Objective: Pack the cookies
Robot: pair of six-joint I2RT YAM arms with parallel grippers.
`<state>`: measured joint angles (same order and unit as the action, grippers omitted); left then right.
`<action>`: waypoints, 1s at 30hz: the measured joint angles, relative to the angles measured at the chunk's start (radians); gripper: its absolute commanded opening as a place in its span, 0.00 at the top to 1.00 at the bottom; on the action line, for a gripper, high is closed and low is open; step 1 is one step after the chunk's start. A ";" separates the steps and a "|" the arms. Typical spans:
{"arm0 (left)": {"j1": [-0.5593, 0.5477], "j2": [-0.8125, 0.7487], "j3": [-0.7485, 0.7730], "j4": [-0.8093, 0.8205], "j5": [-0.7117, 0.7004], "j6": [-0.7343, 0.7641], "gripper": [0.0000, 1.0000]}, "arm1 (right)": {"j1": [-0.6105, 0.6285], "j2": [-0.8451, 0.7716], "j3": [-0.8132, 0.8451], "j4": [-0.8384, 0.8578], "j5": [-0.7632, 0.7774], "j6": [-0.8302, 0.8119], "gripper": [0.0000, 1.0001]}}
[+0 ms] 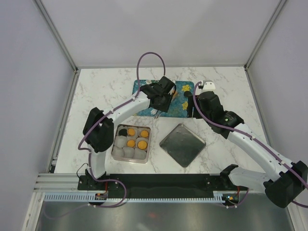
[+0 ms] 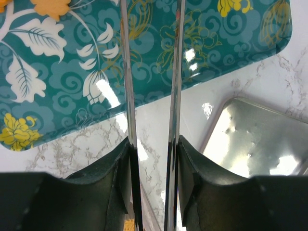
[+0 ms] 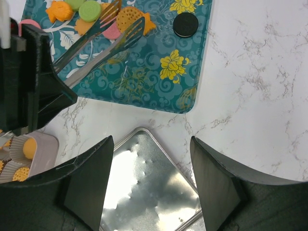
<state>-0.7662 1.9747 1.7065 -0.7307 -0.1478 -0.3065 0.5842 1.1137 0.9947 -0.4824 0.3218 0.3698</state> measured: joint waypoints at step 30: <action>-0.003 -0.942 -0.645 -0.185 0.039 -0.198 0.58 | 0.000 0.388 0.112 0.185 -0.096 0.027 0.28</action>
<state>-0.7696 1.0328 1.0618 -0.9154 -0.1089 -0.5041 0.5838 1.5013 1.1069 -0.2974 0.2260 0.3969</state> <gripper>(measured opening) 0.436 0.723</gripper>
